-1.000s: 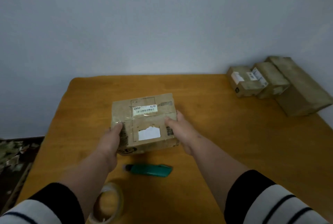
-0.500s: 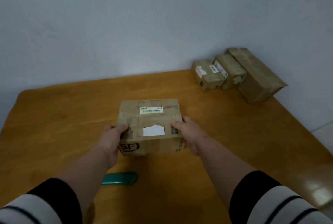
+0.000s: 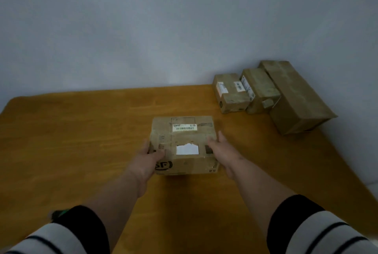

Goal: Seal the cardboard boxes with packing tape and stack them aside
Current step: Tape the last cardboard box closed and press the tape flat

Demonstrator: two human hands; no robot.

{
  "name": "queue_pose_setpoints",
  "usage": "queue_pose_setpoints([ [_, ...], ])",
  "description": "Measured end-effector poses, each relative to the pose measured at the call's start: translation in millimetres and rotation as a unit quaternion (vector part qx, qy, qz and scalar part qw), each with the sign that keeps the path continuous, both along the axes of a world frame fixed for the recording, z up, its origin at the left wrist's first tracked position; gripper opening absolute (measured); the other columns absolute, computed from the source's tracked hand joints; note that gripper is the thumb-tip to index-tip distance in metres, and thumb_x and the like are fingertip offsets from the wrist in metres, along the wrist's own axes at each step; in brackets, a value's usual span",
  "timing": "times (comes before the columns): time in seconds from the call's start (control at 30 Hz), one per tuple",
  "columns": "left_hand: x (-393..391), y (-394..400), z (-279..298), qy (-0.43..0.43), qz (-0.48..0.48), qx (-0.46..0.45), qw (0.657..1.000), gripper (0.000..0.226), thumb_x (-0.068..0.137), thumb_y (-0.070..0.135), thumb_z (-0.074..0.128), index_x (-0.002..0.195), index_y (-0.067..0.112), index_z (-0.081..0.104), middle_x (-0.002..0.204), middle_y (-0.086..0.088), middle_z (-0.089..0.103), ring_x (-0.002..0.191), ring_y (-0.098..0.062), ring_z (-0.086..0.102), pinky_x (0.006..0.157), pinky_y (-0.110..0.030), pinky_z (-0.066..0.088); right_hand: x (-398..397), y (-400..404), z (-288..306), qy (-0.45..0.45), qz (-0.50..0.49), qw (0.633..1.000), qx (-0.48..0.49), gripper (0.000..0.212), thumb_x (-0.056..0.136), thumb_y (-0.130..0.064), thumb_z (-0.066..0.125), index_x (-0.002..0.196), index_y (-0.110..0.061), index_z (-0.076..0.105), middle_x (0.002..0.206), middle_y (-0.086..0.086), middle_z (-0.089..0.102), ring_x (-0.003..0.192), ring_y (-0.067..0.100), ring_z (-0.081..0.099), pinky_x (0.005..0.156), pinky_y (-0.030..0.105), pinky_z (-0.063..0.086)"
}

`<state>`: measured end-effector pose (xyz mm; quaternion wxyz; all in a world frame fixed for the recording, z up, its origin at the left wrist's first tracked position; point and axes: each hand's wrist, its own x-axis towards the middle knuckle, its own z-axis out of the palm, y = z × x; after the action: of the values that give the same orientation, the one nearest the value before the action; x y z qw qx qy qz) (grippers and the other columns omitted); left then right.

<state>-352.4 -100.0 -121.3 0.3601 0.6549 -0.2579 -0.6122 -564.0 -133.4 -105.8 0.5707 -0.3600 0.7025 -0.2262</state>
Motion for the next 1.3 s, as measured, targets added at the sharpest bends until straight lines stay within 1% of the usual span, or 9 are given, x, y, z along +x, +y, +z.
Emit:
queue_pose_setpoints([
  [0.07, -14.5, -0.7, -4.6, -0.008, -0.014, 0.01, 1.0, 0.066, 0.097, 0.013, 0.059, 0.153, 0.028, 0.027, 0.118, 0.013, 0.051, 0.107, -0.015, 0.052, 0.103, -0.037, 0.042, -12.1, -4.0, -2.9, 0.002, -0.01, 1.0, 0.014, 0.066, 0.099, -0.02, 0.053, 0.154, -0.026, 0.019, 0.133, 0.003, 0.054, 0.117, 0.026, 0.055, 0.091, 0.043, 0.053],
  [0.2, -27.3, -8.0, -12.1, -0.073, -0.023, 0.021, 0.997, 0.045, 0.098, 0.011, 0.054, 0.142, 0.018, 0.045, 0.12, -0.001, 0.06, 0.113, -0.024, 0.056, 0.105, -0.043, 0.045, -25.5, -2.5, -9.7, 0.034, 0.007, 0.999, 0.018, 0.03, 0.096, -0.017, 0.057, 0.124, -0.02, 0.048, 0.105, -0.001, 0.06, 0.093, 0.017, 0.06, 0.069, 0.03, 0.053],
  [0.37, -45.1, -15.3, -13.6, -0.088, -0.005, 0.01, 0.996, 0.036, 0.098, 0.008, 0.051, 0.134, 0.013, 0.055, 0.099, 0.003, 0.061, 0.098, -0.019, 0.06, 0.095, -0.04, 0.051, -47.2, -2.8, -21.0, 0.131, 0.037, 0.991, -0.012, 0.026, 0.096, -0.011, 0.049, 0.116, -0.009, 0.065, 0.111, 0.009, 0.069, 0.1, 0.025, 0.066, 0.091, 0.043, 0.056],
  [0.5, -76.2, -28.2, -12.7, -0.092, -0.004, -0.002, 0.996, 0.038, 0.098, 0.01, 0.053, 0.136, 0.014, 0.054, 0.104, 0.003, 0.063, 0.092, -0.016, 0.058, 0.094, -0.04, 0.051, -78.9, -10.6, -21.6, 0.122, -0.041, 0.991, -0.02, 0.029, 0.097, -0.01, 0.045, 0.121, -0.017, 0.059, 0.104, 0.003, 0.065, 0.091, 0.02, 0.063, 0.072, 0.033, 0.056],
  [0.67, -135.1, -51.7, -13.7, -0.105, -0.033, -0.018, 0.994, 0.04, 0.096, 0.007, 0.055, 0.135, 0.015, 0.055, 0.093, 0.011, 0.06, 0.094, -0.018, 0.058, 0.089, -0.038, 0.053, -133.7, -32.6, -26.0, 0.078, -0.132, 0.988, -0.024, 0.03, 0.097, -0.01, 0.043, 0.124, -0.015, 0.057, 0.106, 0.007, 0.065, 0.094, 0.025, 0.065, 0.082, 0.046, 0.059],
  [0.8, -183.7, -64.5, -18.7, -0.125, -0.045, -0.012, 0.991, 0.044, 0.096, 0.006, 0.055, 0.138, 0.015, 0.051, 0.122, -0.003, 0.062, 0.103, -0.021, 0.058, 0.092, -0.038, 0.054, -178.4, -47.2, -28.8, 0.077, -0.155, 0.984, -0.041, 0.027, 0.097, -0.009, 0.043, 0.122, -0.017, 0.052, 0.103, 0.002, 0.06, 0.086, 0.017, 0.058, 0.066, 0.034, 0.055],
  [0.97, -227.1, -79.1, -24.2, -0.128, -0.06, -0.001, 0.99, 0.045, 0.095, 0.004, 0.056, 0.139, 0.014, 0.048, 0.13, -0.005, 0.059, 0.11, -0.023, 0.059, 0.094, -0.039, 0.054, -221.5, -69.1, -36.0, 0.125, -0.156, 0.979, -0.05, 0.032, 0.097, -0.012, 0.045, 0.127, -0.019, 0.05, 0.115, 0.006, 0.057, 0.094, 0.022, 0.052, 0.057, 0.028, 0.04],
  [1.17, -259.0, -95.9, -27.6, -0.179, -0.089, -0.014, 0.98, 0.05, 0.1, 0.023, 0.054, 0.147, 0.024, 0.04, 0.098, 0.007, 0.057, 0.081, -0.012, 0.058, 0.071, -0.034, 0.053, -243.1, -82.6, -50.6, 0.144, -0.236, 0.96, -0.048, 0.051, 0.094, -0.027, 0.057, 0.14, -0.013, 0.038, 0.137, 0.015, 0.047, 0.115, 0.035, 0.054, 0.093, 0.047, 0.052],
  [1.3, -266.4, -100.6, -25.7, -0.176, -0.1, -0.021, 0.979, 0.052, 0.1, 0.019, 0.053, 0.149, 0.029, 0.038, 0.108, 0.003, 0.063, 0.088, -0.018, 0.064, 0.071, -0.035, 0.056, -248.2, -90.9, -56.9, 0.199, -0.25, 0.947, -0.029, 0.057, 0.093, -0.039, 0.059, 0.139, -0.012, 0.037, 0.139, 0.014, 0.044, 0.119, 0.038, 0.049, 0.097, 0.048, 0.047],
])
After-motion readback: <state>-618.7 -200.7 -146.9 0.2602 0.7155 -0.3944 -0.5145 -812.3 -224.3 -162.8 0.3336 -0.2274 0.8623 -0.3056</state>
